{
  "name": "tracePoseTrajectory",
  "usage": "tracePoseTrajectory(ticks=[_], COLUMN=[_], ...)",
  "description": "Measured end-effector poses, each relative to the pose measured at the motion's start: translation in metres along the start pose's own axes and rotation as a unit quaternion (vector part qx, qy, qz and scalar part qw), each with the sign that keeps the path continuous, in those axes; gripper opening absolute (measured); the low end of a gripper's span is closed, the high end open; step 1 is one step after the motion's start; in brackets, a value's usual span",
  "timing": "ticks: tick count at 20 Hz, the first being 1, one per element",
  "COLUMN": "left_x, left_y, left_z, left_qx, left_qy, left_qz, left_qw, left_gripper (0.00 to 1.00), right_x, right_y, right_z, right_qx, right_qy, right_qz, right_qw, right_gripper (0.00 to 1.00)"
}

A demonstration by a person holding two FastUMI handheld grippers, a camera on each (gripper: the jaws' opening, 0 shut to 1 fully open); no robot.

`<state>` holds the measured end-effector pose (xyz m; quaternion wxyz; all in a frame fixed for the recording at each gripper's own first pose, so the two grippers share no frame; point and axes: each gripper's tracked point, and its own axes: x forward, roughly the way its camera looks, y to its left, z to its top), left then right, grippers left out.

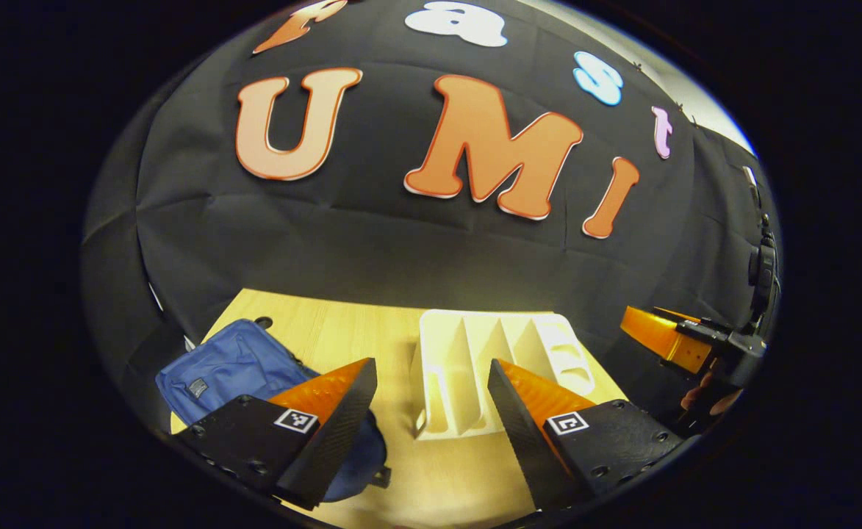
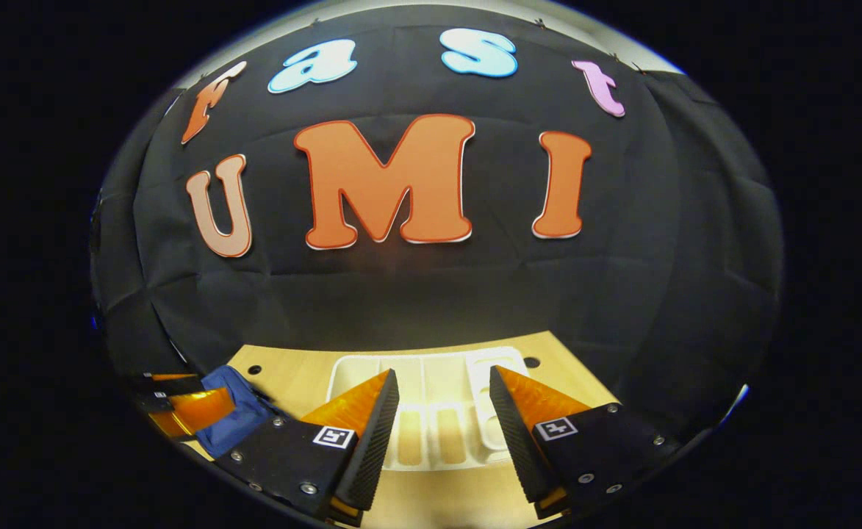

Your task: Open the schoolbag, grab two books from the bookshelf and put them into the schoolbag.

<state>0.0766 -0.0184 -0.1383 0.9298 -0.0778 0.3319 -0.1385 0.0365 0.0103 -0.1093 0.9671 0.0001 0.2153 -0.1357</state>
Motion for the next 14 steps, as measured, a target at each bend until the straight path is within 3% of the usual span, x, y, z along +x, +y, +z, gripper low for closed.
tracePoseTrajectory(ticks=[3,9,14], left_x=[-0.009,-0.025,-0.035], left_y=[-0.022,-0.058,-0.090], left_z=[0.022,0.035,0.028], left_qx=[0.007,0.050,0.071], left_qy=[-0.054,-0.131,-0.194], left_qz=[0.020,0.060,0.072], left_qw=[0.998,0.988,0.976], left_gripper=[0.97,0.96,0.96], right_x=[-0.008,-0.024,-0.032], right_y=[-0.021,-0.033,-0.032], right_z=[0.023,0.055,0.040], right_qx=[-0.008,-0.015,-0.035], right_qy=[-0.047,-0.124,-0.127], right_qz=[0.004,0.031,0.049], right_qw=[0.999,0.992,0.990], right_gripper=[0.77,0.92,0.94])
